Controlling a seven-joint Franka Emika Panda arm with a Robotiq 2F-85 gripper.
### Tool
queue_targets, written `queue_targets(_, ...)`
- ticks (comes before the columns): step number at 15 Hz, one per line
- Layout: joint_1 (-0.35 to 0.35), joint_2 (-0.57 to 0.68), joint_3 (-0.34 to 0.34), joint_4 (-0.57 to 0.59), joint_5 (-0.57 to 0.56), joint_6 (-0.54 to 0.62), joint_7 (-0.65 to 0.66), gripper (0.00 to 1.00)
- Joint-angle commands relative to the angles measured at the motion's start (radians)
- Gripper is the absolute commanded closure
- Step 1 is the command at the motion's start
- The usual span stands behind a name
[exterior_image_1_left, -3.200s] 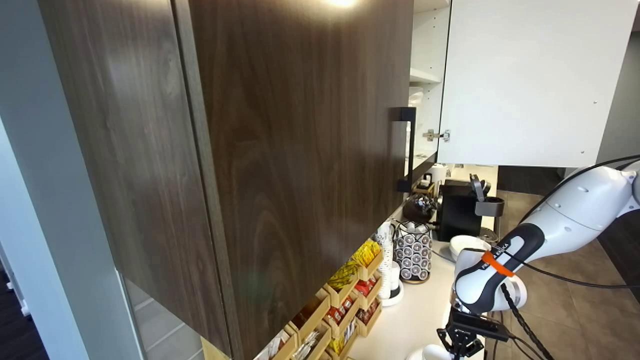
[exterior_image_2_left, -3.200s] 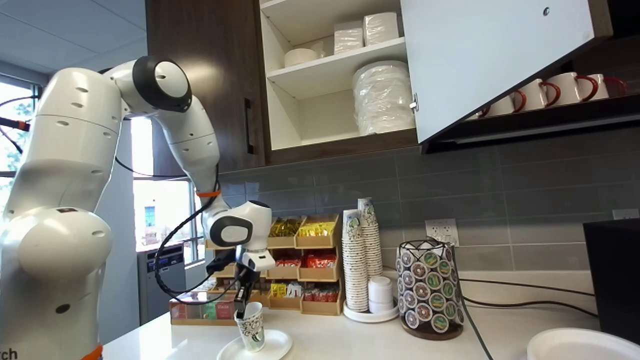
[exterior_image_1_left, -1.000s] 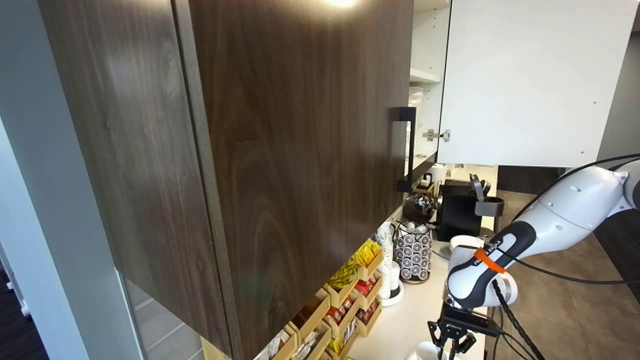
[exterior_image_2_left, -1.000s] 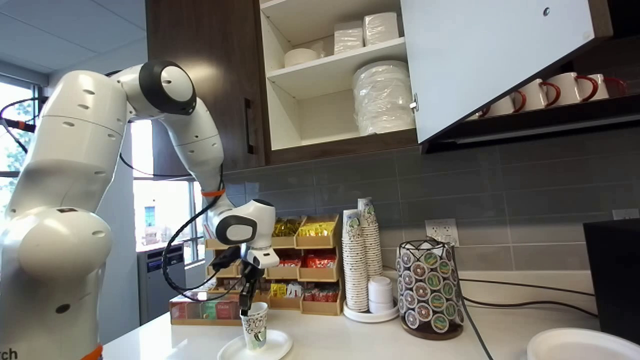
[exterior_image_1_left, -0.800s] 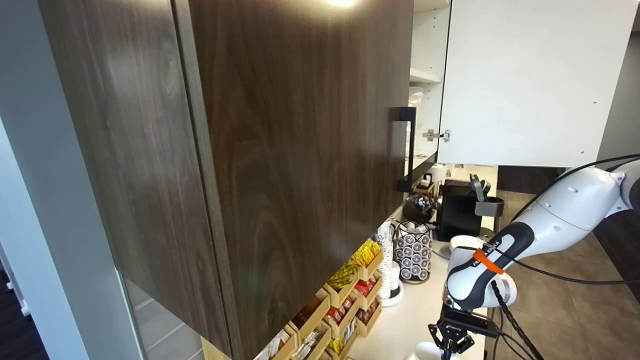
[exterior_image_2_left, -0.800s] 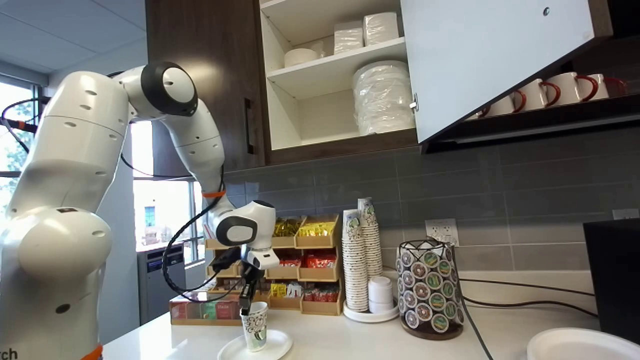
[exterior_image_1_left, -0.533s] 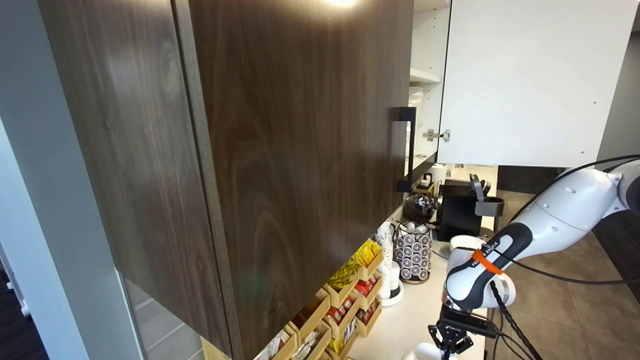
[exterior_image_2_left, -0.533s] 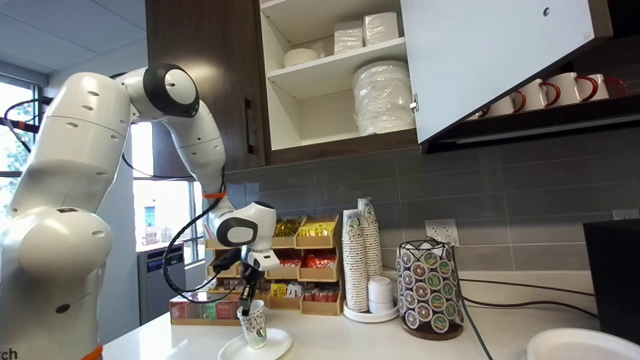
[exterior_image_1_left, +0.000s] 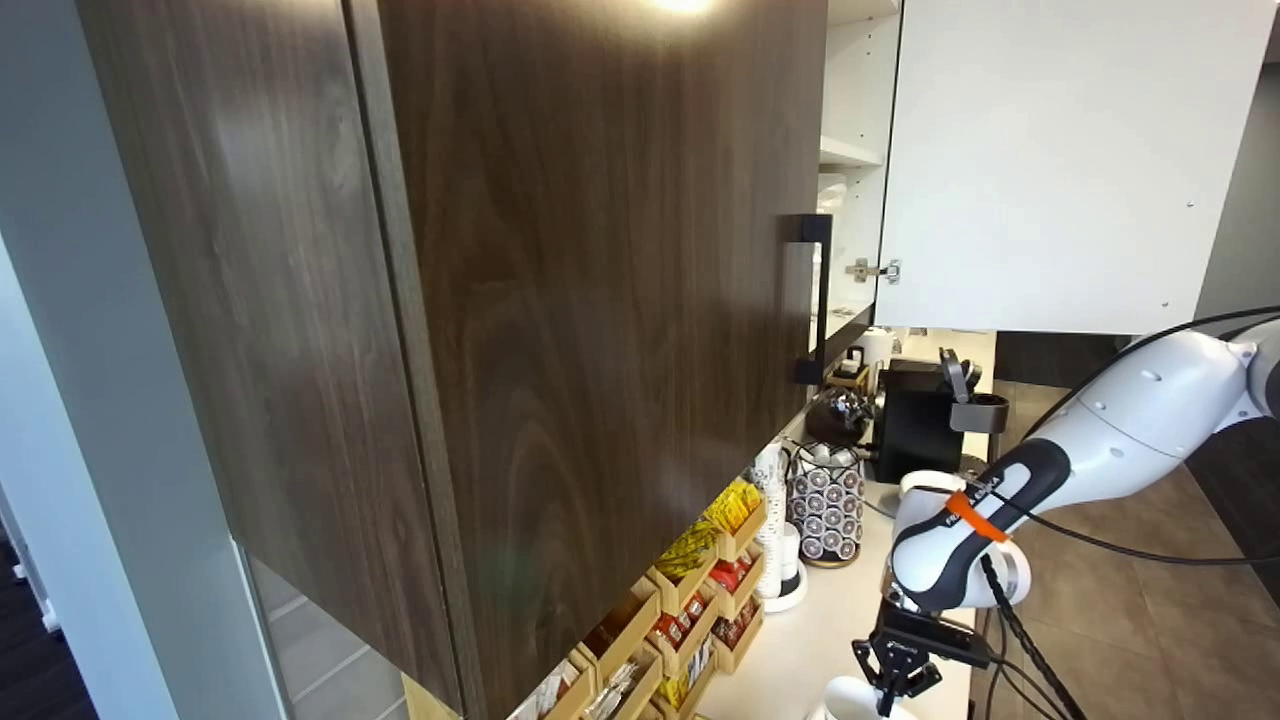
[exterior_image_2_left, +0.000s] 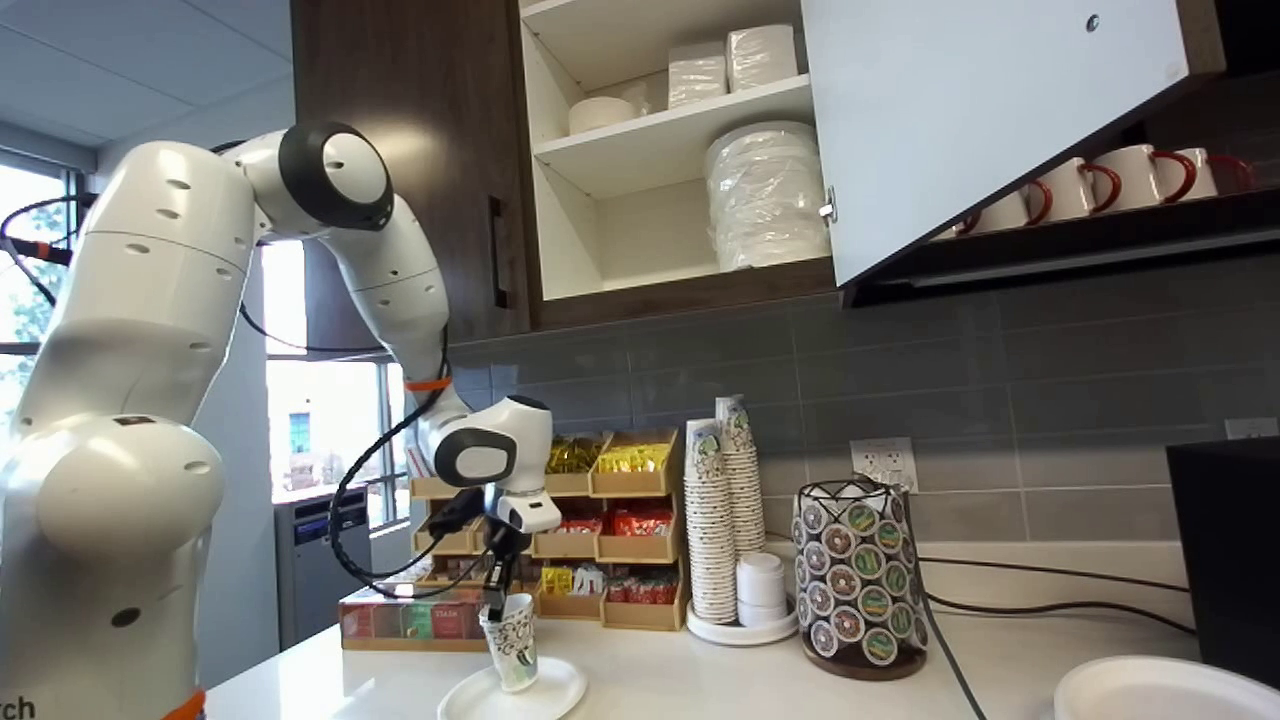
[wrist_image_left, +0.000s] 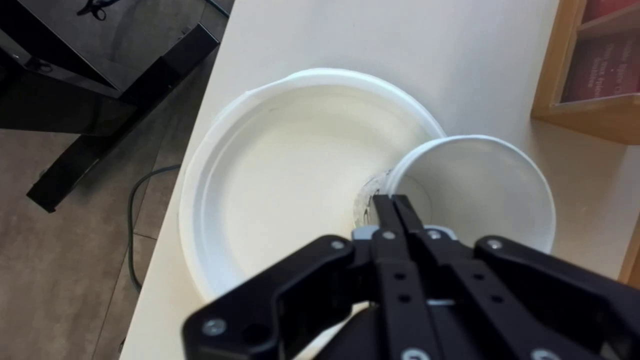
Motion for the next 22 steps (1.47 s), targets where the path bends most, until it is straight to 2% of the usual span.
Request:
queue_targets(1,-0.001,-0.088,0.002,-0.036,0.023,-0.030,0.006,0.99)
queue_targets(3,-0.001,-0.122,-0.001,-0.050,0.026,-0.033,0.013,0.99)
queue_targets(4,-0.020,-0.140,0.021,-0.044,0.114,-0.074,-0.086,0.99)
queue_targets(5,0.020,-0.138,-0.036,-0.091,-0.116,-0.005,0.132,0.99)
queue_targets(6,-0.026,-0.174,0.021,-0.055,0.163,-0.124,-0.142,0.99)
queue_targets(8,-0.012,-0.196,-0.011,-0.094,0.079,-0.136,-0.042,0.99)
queue_targets(9,-0.018,-0.215,-0.003,-0.086,0.171,-0.182,-0.139,0.99)
queue_targets(10,-0.008,-0.214,-0.020,-0.121,-0.006,-0.130,0.045,0.99)
queue_targets(11,-0.015,-0.235,-0.016,-0.111,0.095,-0.189,-0.059,0.99)
queue_targets(12,-0.013,-0.237,-0.017,-0.125,0.038,-0.169,0.001,0.99)
queue_targets(13,-0.014,-0.238,-0.021,-0.158,-0.121,-0.106,0.155,0.99)
queue_targets(14,-0.013,-0.260,-0.015,-0.126,0.078,-0.200,-0.048,0.99)
queue_targets(15,-0.021,-0.249,-0.019,-0.172,-0.199,-0.103,0.223,0.99)
queue_targets(16,-0.022,-0.267,-0.022,-0.152,-0.086,-0.175,0.118,0.99)
queue_targets(17,-0.022,-0.266,-0.020,-0.157,-0.124,-0.162,0.158,0.99)
queue_targets(18,-0.030,-0.264,-0.017,-0.175,-0.261,-0.124,0.289,0.99)
queue_targets(19,-0.015,-0.278,-0.021,-0.149,-0.052,-0.184,0.088,0.99)
queue_targets(20,-0.024,-0.274,-0.020,-0.159,-0.148,-0.168,0.186,0.99)
queue_targets(22,-0.019,-0.292,-0.018,-0.155,-0.114,-0.168,0.159,0.99)
